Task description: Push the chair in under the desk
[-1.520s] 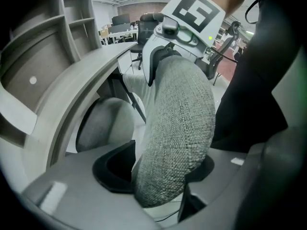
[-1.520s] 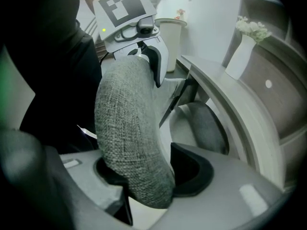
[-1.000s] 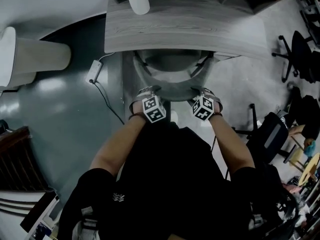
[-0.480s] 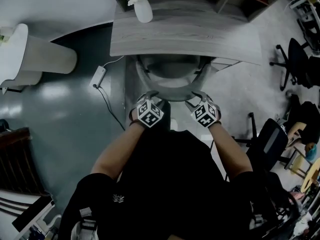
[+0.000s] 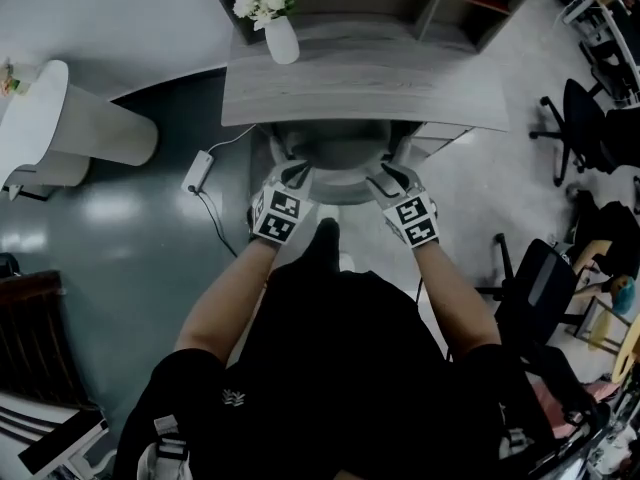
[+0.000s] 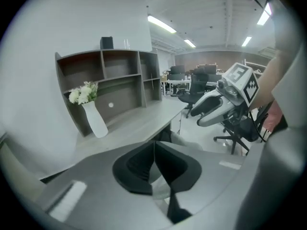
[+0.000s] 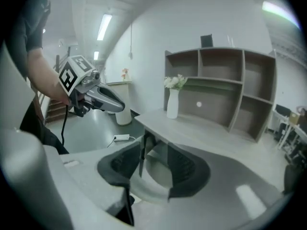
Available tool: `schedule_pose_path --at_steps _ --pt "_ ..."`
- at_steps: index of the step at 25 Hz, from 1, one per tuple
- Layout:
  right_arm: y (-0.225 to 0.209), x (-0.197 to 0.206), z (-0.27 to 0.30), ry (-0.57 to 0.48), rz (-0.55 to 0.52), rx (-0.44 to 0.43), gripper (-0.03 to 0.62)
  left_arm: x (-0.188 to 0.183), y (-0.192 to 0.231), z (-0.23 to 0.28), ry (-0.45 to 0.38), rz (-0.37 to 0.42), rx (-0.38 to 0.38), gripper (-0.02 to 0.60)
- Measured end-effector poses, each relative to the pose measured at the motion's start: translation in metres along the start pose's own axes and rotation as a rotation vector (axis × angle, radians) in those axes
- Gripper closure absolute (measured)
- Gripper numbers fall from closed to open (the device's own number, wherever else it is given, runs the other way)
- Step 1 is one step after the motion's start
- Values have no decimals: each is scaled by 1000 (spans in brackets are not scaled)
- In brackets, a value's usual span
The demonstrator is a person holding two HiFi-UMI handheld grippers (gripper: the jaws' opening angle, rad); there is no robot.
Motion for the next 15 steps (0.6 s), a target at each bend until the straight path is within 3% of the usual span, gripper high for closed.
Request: schedule_pose_path --at_steps 3,6,11,15 --pt "-2 -20 -16 -81 -27 49 431 -15 8 -14 -53 -12 -31 574" --pt "-11 -38 -30 -177 29 94 487 -28 16 -29 -137 -44 -69 574" --pt "-22 -60 -48 -296 152 145 543 -37 33 -52 -322 -258 -75 574" --pt "-27 -78 -59 -369 185 206 584 -40 43 -61 -342 -237 -107 574"
Point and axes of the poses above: the fingertips, and each gripper's own axes: z forward along the fingers, y to its left, x out of its underside, the point moved 7 cm from there along -z, backward along the fingers, and after that the axes turned 3 degrees about -x, right-handed, at the moved point
